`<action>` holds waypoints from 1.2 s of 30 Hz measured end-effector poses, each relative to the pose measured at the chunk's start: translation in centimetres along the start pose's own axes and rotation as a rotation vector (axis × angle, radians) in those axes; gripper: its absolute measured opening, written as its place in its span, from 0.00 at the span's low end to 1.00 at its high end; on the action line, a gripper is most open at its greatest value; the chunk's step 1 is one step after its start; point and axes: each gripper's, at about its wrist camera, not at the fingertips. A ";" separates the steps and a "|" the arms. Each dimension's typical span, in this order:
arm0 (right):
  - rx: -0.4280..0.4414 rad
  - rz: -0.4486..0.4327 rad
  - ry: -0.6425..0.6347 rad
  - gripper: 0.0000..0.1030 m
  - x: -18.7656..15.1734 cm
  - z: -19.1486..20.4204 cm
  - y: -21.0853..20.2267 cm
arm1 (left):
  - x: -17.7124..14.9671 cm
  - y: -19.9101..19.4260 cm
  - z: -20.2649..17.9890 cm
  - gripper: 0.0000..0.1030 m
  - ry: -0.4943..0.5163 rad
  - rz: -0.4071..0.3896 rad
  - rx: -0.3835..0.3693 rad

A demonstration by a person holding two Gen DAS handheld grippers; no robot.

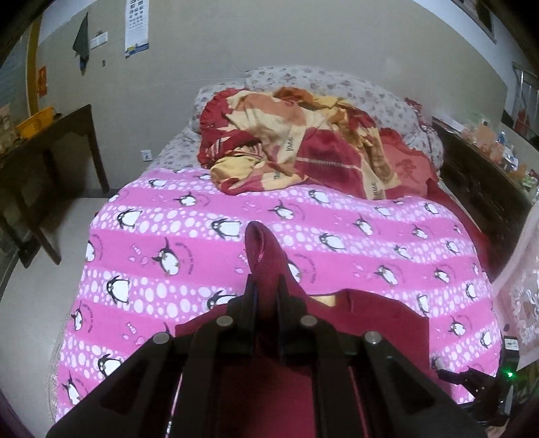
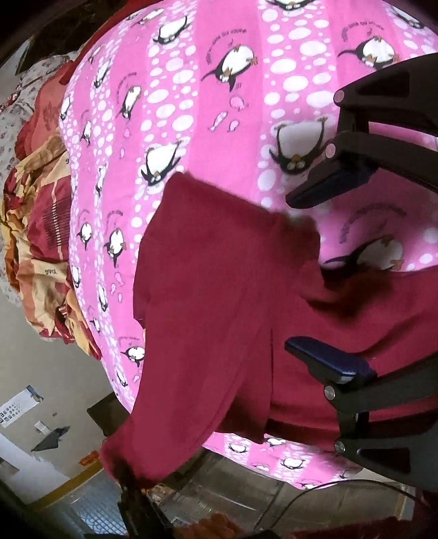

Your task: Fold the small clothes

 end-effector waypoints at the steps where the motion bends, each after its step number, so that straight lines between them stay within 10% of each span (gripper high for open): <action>1: -0.021 0.001 -0.024 0.80 0.1 0.4 0.4 | -0.1 0.0 0.3 0.08 -0.005 0.004 0.002; 5: -0.224 -0.022 -0.077 0.26 0.8 0.9 0.9 | -1.6 0.4 1.4 0.09 -0.020 0.023 0.009; 8: -0.228 -0.071 -0.028 0.26 0.7 -0.5 -0.6 | -4.2 1.5 2.5 0.09 -0.041 0.067 0.003; 14: -0.148 0.106 -0.018 0.27 -1.4 -1.8 1.1 | -11.9 7.7 5.1 0.09 -0.111 0.244 0.076; 20: 0.081 0.021 0.085 0.76 -0.6 -4.4 -3.7 | -13.5 7.9 6.4 0.09 -0.130 0.247 0.047; 28: 0.048 0.031 0.239 0.75 5.2 -6.8 3.9 | -13.4 7.9 6.0 0.09 -0.130 0.243 0.059; 31: 0.038 0.010 0.217 0.17 6.4 -6.5 5.3 | -13.1 7.7 6.0 0.10 -0.129 0.237 0.038; 36: -0.116 -0.093 0.050 0.14 7.2 -4.0 3.5 | -13.4 7.6 5.5 0.16 -0.097 0.212 0.035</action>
Point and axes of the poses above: each gripper's, at about its wrist camera, not at the fingertips, and y roughly the way its jaws point, z to its left, x to its top, and after that the axes turned 1 degree about z, right-handed
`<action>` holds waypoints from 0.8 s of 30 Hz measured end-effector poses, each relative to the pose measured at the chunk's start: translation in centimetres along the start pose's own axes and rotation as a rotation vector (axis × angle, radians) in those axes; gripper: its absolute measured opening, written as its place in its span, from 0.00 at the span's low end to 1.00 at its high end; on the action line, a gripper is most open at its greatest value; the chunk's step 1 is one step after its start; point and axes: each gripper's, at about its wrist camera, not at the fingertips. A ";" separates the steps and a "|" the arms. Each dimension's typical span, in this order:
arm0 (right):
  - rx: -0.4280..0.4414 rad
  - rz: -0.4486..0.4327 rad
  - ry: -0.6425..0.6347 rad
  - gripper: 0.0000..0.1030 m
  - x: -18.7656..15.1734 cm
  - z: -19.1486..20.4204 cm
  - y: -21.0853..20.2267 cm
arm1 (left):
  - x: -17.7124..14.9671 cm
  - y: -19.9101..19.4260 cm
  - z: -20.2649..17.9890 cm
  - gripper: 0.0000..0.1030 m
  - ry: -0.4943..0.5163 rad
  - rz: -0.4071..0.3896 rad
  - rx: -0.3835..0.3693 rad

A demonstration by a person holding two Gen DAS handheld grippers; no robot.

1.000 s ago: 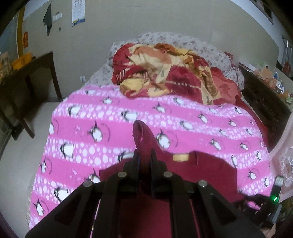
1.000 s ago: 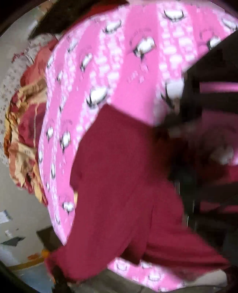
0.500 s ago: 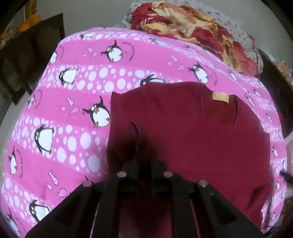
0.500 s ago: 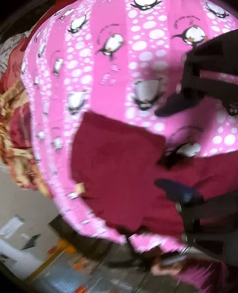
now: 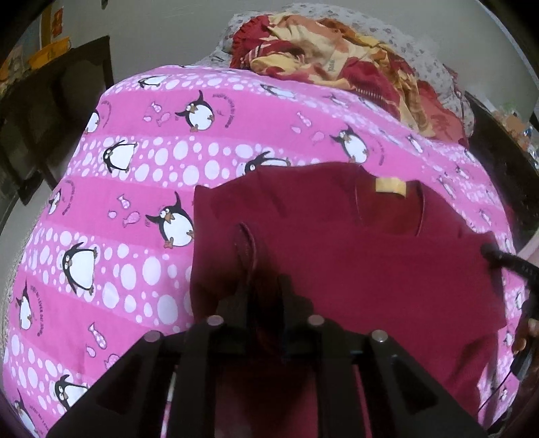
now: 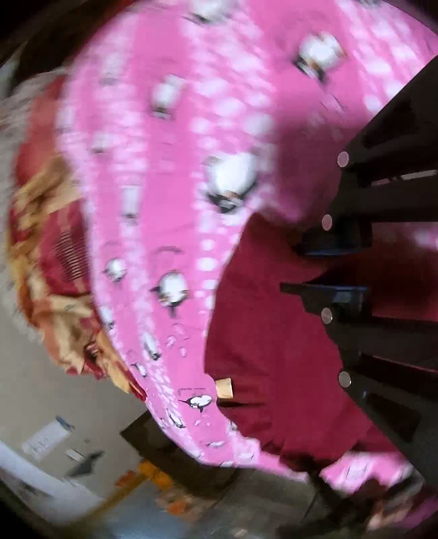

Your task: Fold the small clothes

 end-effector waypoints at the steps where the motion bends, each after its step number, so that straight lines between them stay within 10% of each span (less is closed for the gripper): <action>1: -0.031 0.025 -0.012 0.14 0.1 0.0 1.1 | -0.3 0.7 -0.2 0.17 0.009 0.018 0.021; 4: -0.034 0.070 0.029 0.15 -0.3 -0.8 2.3 | -0.8 1.5 -0.5 0.20 0.032 0.022 0.047; 9: -0.026 0.063 0.058 0.45 -0.9 -0.9 -2.2 | -0.8 0.0 0.1 0.41 0.021 0.006 0.035; 13: 0.051 0.131 -0.088 0.47 -3.5 2.9 -3.7 | -1.1 -0.6 0.5 0.57 0.003 -0.016 0.060; 18: -0.091 0.196 -0.220 0.47 -7.2 3.9 -1.7 | -2.4 -0.2 0.3 0.57 0.012 0.004 0.081; 24: -0.124 0.158 -0.135 0.50 -7.1 2.3 -3.1 | -3.3 -1.3 0.0 0.61 0.020 -0.011 0.101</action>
Point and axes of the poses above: each gripper's, at about its wrist camera, not at the fingertips, and y roughly the way its jaws point, z to its left, x to its top, and after that the axes turned 1 degree about z, right-handed
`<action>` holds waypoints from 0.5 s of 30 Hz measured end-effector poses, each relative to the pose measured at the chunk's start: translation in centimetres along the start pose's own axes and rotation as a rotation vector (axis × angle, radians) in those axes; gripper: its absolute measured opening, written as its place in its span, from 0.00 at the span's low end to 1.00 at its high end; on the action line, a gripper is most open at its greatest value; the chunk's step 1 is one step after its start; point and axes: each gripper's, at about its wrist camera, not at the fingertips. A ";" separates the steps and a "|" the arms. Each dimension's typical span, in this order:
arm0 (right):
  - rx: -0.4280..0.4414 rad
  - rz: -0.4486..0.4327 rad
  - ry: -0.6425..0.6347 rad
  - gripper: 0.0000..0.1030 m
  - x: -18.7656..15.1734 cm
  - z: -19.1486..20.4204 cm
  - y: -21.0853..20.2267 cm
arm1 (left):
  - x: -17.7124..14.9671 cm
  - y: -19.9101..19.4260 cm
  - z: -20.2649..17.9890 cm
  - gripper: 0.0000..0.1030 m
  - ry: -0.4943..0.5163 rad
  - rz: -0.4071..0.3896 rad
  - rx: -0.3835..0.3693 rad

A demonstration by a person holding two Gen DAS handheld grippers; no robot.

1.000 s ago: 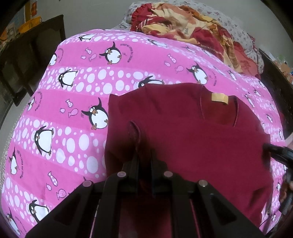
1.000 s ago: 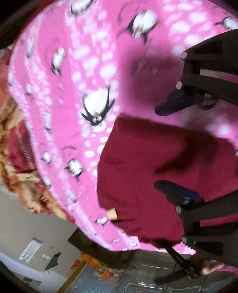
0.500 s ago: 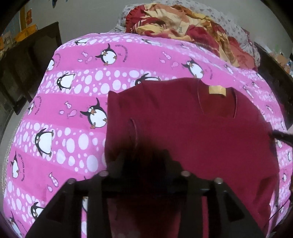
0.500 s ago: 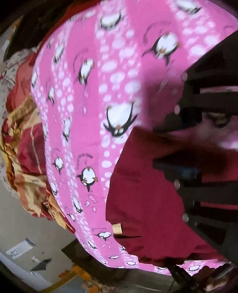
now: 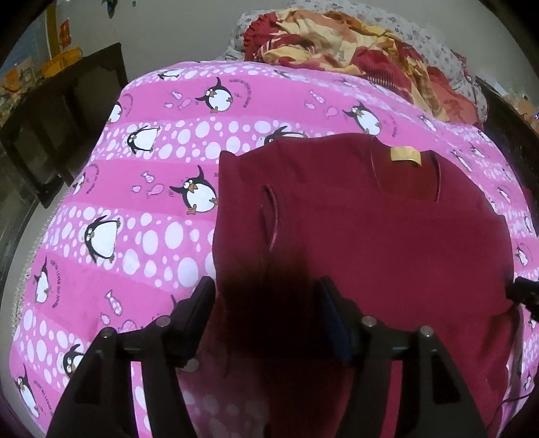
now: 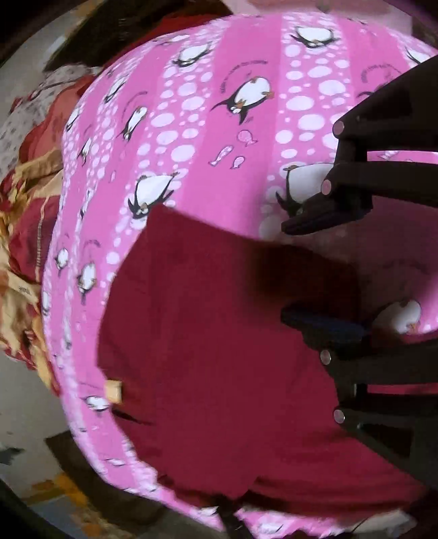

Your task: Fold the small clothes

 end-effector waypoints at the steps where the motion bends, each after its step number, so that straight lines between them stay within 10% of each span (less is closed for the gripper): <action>1: 0.005 -0.004 -0.002 0.50 0.0 0.1 -0.4 | -0.1 -0.2 0.0 0.61 0.005 -0.003 0.004; 15: 0.009 0.077 -0.041 0.62 -1.7 2.0 1.0 | -1.7 -1.3 0.0 0.62 0.001 0.019 -0.004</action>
Point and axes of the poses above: each gripper's, at about its wrist camera, not at the fingertips, and y roughly the way its jaws point, z to its left, x to its top, and after that the axes turned 1 degree about z, right-handed
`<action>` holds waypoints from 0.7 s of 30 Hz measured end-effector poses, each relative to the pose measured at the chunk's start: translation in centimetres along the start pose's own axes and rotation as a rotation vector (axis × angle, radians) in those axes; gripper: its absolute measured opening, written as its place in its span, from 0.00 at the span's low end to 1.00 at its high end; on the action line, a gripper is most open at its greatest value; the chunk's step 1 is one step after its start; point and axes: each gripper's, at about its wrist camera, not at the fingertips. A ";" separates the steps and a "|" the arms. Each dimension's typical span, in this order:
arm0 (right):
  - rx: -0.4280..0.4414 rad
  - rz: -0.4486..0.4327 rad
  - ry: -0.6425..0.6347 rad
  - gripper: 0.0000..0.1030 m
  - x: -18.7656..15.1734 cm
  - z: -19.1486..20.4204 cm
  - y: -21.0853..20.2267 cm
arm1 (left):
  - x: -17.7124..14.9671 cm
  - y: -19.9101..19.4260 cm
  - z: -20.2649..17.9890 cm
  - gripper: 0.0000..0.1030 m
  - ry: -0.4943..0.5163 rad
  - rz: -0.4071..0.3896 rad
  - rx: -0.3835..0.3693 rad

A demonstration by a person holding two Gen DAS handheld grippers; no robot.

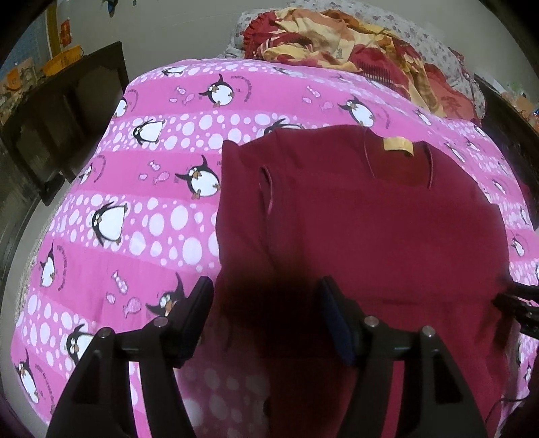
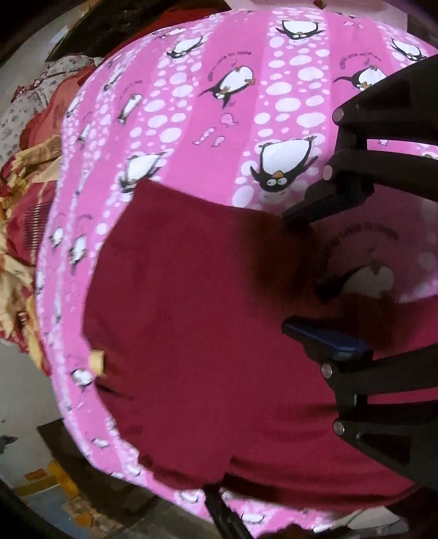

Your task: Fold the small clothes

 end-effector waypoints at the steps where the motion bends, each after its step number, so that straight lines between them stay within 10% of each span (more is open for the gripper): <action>1: 0.003 0.000 0.005 0.62 -0.1 -0.1 -0.1 | -0.3 -0.4 0.1 0.62 0.001 0.002 -0.004; 21: 0.188 -0.054 0.117 0.72 -6.3 -1.3 -3.9 | -8.1 -5.3 4.7 0.73 -0.097 0.045 -0.086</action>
Point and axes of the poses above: each gripper's, at about its wrist camera, not at the fingertips, and y roughly the way its jaws point, z to its left, x to its top, and after that the axes turned 1 degree about z, right-handed
